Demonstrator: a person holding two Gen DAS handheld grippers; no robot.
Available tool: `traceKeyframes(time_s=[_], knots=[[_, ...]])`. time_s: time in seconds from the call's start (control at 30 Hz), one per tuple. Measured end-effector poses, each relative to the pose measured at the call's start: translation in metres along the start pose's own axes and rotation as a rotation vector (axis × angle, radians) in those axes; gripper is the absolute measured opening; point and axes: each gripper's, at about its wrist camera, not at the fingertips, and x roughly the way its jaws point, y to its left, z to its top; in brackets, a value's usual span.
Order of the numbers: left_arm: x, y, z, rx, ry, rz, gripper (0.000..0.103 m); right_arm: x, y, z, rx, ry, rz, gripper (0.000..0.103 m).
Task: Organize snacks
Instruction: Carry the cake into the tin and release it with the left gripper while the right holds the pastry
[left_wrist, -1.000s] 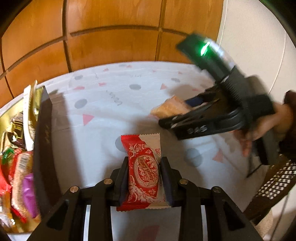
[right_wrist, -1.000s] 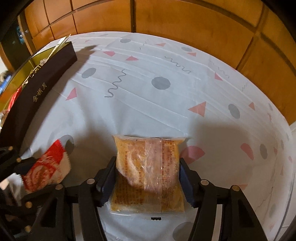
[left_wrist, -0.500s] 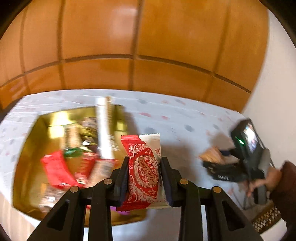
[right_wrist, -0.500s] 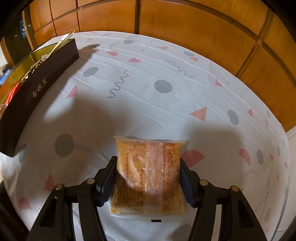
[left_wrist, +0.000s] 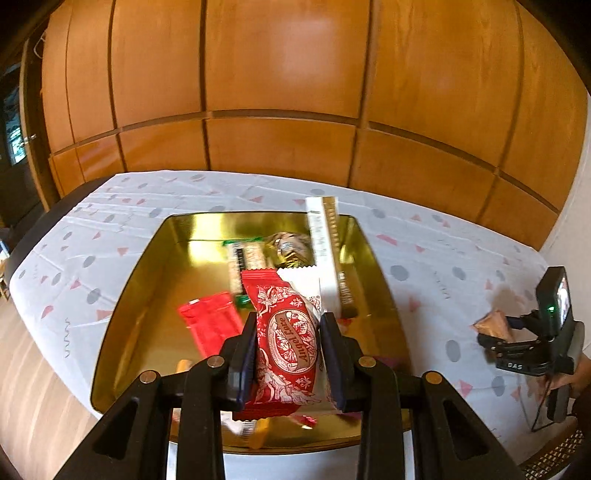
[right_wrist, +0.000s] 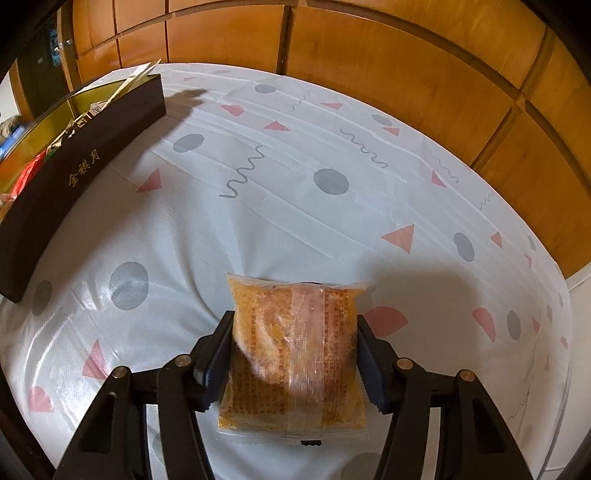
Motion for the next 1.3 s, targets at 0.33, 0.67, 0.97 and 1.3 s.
traceKeyframes(time_s=[0.33, 0.67, 0.97, 1.3], knots=[[0.008, 0.008, -0.005, -0.016, 0.027, 0.016, 0.032, 0.0, 0.0, 0.0, -0.002, -0.008, -0.001, 0.061], [0.009, 0.024, -0.012, -0.031, 0.059, 0.039, 0.032, -0.002, 0.002, 0.001, -0.027, -0.012, -0.018, 0.061], [0.005, 0.089, -0.018, -0.219, 0.122, -0.016, 0.032, -0.002, 0.003, 0.002, -0.038, -0.016, -0.031, 0.061], [0.046, 0.071, 0.006, -0.258, 0.234, -0.189, 0.032, -0.004, 0.007, 0.002, -0.067, -0.018, -0.058, 0.061]])
